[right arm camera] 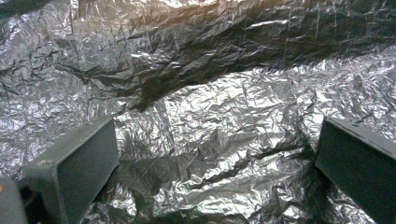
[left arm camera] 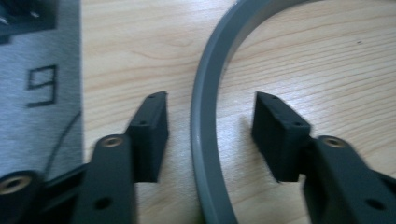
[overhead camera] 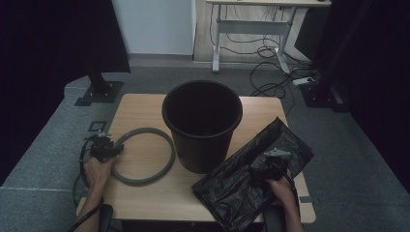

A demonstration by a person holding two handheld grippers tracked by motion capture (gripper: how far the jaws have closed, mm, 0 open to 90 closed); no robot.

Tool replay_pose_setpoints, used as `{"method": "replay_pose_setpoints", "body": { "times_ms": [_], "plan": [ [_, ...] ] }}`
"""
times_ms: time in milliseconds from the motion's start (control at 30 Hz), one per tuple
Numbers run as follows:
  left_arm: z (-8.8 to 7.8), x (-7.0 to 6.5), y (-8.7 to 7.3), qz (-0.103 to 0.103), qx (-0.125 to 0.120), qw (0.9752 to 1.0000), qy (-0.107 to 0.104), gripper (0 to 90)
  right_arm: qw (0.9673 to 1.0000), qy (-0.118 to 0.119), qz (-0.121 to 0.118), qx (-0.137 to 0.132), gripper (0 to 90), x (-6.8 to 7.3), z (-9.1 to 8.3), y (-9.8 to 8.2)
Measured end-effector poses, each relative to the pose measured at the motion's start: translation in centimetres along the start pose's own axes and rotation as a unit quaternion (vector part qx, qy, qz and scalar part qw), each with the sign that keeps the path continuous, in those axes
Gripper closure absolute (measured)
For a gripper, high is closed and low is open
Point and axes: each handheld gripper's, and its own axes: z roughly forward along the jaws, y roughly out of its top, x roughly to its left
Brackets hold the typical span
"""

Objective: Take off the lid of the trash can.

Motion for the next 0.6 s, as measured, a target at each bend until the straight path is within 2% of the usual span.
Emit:
{"method": "replay_pose_setpoints", "body": {
  "times_ms": [267,500,600],
  "plan": [
    [0.30,-0.56,-0.45,0.027,-0.002,0.9993,-0.025,14.4,1.0000,0.000,0.000,0.000,0.0,0.00,0.00,0.00],
    [0.39,-0.76,-0.53,0.027,0.002,0.9993,-0.025,9.3,1.0000,0.000,0.000,0.000,0.0,0.00,0.00,0.00],
    [0.53,-0.84,-0.45,0.029,0.011,0.9992,-0.027,2.5,1.0000,0.000,0.000,0.000,0.0,0.00,0.00,0.00]
  ]
}}
